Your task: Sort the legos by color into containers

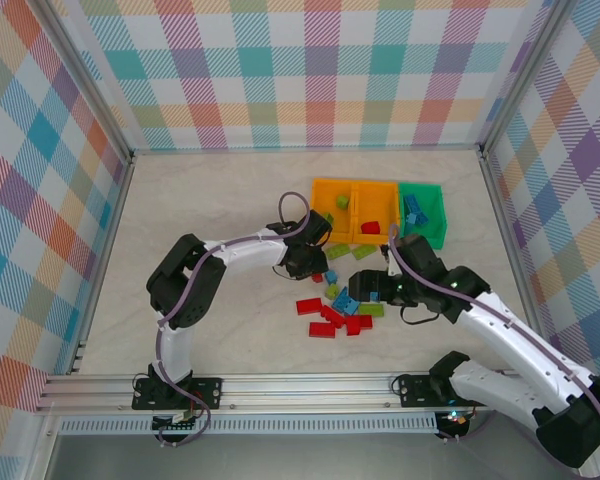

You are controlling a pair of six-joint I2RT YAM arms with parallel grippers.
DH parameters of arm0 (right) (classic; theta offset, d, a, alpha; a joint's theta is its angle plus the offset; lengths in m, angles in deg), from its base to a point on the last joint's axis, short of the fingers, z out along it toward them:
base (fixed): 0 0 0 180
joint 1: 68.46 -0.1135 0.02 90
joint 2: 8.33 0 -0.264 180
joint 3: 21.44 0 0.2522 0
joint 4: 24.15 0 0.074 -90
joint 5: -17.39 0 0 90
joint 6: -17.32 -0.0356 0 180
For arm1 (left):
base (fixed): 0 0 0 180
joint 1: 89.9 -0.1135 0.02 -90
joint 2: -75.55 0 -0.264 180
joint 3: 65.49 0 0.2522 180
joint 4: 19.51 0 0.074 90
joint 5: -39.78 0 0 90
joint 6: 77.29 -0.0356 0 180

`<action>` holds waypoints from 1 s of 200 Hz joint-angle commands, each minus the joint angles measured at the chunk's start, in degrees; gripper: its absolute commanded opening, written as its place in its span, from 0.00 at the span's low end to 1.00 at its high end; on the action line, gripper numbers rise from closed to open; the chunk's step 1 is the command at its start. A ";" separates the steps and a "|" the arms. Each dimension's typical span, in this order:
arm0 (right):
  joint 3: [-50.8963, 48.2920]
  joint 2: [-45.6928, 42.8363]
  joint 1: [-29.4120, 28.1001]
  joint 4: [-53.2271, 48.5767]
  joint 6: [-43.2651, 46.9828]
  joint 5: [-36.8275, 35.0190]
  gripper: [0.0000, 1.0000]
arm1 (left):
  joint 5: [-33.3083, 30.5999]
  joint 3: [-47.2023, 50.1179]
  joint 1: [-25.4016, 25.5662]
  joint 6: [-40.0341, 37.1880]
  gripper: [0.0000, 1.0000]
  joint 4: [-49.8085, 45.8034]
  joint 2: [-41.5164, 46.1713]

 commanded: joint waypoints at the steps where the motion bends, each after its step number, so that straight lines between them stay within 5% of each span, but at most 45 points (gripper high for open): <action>1: 1.21 0.61 -0.12 1.99 0.63 -1.06 0.97 | -2.56 -0.04 -0.54 -1.62 0.23 -3.41 0.89; 42: 1.69 0.05 -0.16 3.91 0.78 -4.20 0.99 | -1.90 0.20 -0.73 -5.22 0.06 0.54 4.91; 91: -1.33 -8.14 -0.16 8.37 -0.60 -15.04 1.00 | -4.26 -8.11 0.73 -18.45 0.05 12.80 9.05; 142: -1.91 -12.02 -0.09 8.71 -0.77 -17.36 1.00 | -7.52 -27.03 0.70 -27.31 0.06 21.73 -5.81; 200: -2.63 -14.37 -0.16 6.40 -2.34 -15.38 1.00 | -7.87 -49.38 1.04 -29.05 0.12 18.19 -24.75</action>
